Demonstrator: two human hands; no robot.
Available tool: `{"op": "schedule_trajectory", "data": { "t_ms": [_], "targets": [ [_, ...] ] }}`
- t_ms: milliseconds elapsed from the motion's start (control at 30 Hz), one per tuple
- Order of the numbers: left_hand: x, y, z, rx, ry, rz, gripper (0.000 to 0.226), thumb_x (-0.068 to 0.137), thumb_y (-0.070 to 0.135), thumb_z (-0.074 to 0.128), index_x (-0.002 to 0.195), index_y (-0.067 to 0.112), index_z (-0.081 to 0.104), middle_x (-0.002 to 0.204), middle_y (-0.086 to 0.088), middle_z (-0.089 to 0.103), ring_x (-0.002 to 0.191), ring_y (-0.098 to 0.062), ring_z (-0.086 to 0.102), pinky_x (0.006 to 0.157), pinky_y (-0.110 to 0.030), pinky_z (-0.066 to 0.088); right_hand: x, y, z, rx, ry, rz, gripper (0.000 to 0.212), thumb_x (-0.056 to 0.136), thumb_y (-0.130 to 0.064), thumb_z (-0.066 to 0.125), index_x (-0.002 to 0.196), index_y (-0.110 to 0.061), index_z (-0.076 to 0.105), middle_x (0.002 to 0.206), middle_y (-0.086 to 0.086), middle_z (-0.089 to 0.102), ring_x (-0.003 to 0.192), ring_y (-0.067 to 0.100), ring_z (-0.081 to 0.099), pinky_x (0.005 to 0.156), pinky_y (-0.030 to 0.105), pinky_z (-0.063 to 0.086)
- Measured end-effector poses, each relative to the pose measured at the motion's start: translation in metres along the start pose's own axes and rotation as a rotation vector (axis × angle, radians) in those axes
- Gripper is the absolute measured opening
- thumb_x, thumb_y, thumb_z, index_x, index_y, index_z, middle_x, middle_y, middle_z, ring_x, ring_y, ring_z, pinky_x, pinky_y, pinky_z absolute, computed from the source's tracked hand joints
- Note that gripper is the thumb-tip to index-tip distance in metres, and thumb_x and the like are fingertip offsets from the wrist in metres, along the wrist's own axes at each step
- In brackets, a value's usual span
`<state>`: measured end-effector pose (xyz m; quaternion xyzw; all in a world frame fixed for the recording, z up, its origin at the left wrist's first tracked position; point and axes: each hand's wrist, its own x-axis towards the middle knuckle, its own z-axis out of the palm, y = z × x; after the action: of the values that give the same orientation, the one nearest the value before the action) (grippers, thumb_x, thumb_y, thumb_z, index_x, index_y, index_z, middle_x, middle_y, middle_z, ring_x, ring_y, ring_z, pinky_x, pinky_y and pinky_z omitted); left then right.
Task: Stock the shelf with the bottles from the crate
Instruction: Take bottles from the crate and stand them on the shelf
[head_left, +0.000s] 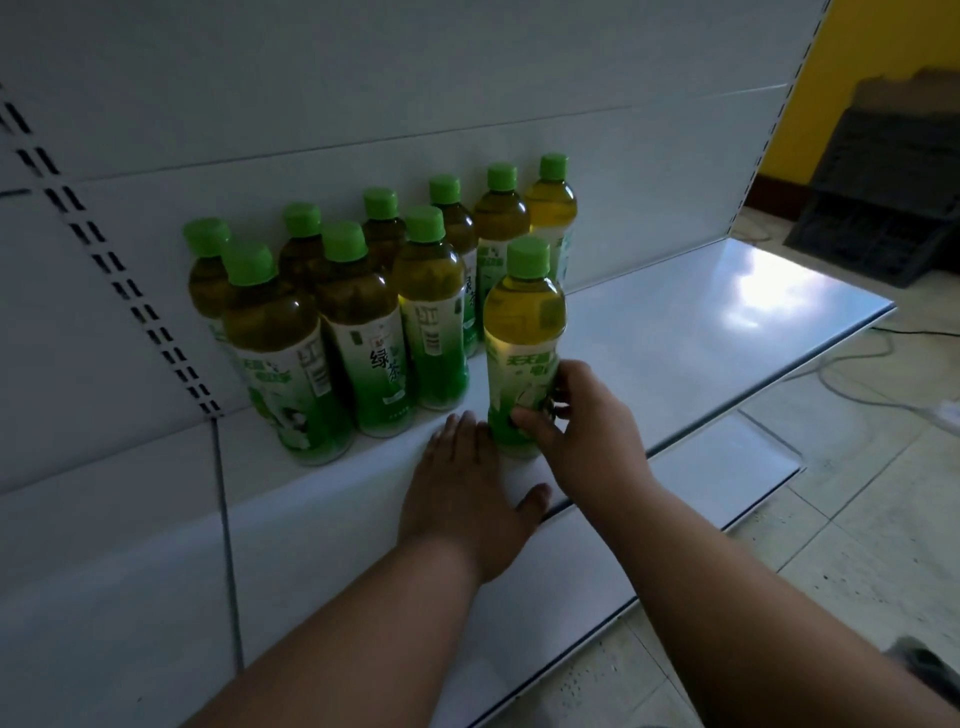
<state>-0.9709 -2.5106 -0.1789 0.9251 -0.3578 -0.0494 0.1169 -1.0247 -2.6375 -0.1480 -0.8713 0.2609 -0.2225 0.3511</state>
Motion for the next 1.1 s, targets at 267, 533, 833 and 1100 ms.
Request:
{"op": "schedule_trajectory", "data": {
  "t_ms": [267, 533, 833, 1100],
  "targets": [
    [0.003, 0.001, -0.003, 0.058, -0.080, -0.024, 0.097, 0.095, 0.069, 0.027, 0.155, 0.003, -0.011, 0.166, -0.014, -0.010, 0.152, -0.023, -0.010, 0.120, -0.033, -0.009, 0.051, -0.011, 0.025, 0.004, 0.008, -0.026, 0.040, 0.084, -0.034, 0.076, 0.116, -0.020, 0.056, 0.115, 0.001, 0.068, 0.104, 0.025, 0.064, 0.087, 0.046, 0.055],
    [0.002, 0.001, -0.001, 0.110, -0.109, -0.010, 0.098, 0.089, 0.071, 0.012, 0.154, 0.002, -0.012, 0.165, -0.016, -0.012, 0.152, -0.025, -0.012, 0.117, -0.033, -0.013, 0.077, -0.015, 0.031, -0.028, -0.007, -0.012, 0.038, 0.087, -0.034, 0.074, 0.115, -0.018, 0.055, 0.118, 0.003, 0.066, 0.107, 0.025, 0.062, 0.086, 0.041, 0.054],
    [0.003, 0.000, 0.002, 0.068, -0.090, -0.004, 0.096, 0.095, 0.067, 0.029, 0.156, 0.002, -0.007, 0.166, -0.014, -0.009, 0.152, -0.023, -0.010, 0.122, -0.035, -0.007, 0.077, -0.016, 0.040, -0.004, -0.016, 0.006, 0.048, 0.090, -0.034, 0.070, 0.130, -0.018, 0.050, 0.130, 0.003, 0.060, 0.116, 0.023, 0.058, 0.086, 0.034, 0.048],
    [-0.001, -0.001, -0.010, 0.012, -0.040, 0.021, 0.085, 0.096, 0.065, 0.033, 0.157, 0.008, 0.015, 0.166, -0.012, 0.010, 0.152, -0.026, 0.005, 0.122, -0.039, 0.006, -0.005, -0.002, -0.012, -0.276, -0.032, -0.026, 0.055, 0.093, -0.038, 0.064, 0.141, -0.020, 0.043, 0.138, 0.004, 0.050, 0.125, 0.026, 0.050, 0.099, 0.039, 0.045]
  ]
}}
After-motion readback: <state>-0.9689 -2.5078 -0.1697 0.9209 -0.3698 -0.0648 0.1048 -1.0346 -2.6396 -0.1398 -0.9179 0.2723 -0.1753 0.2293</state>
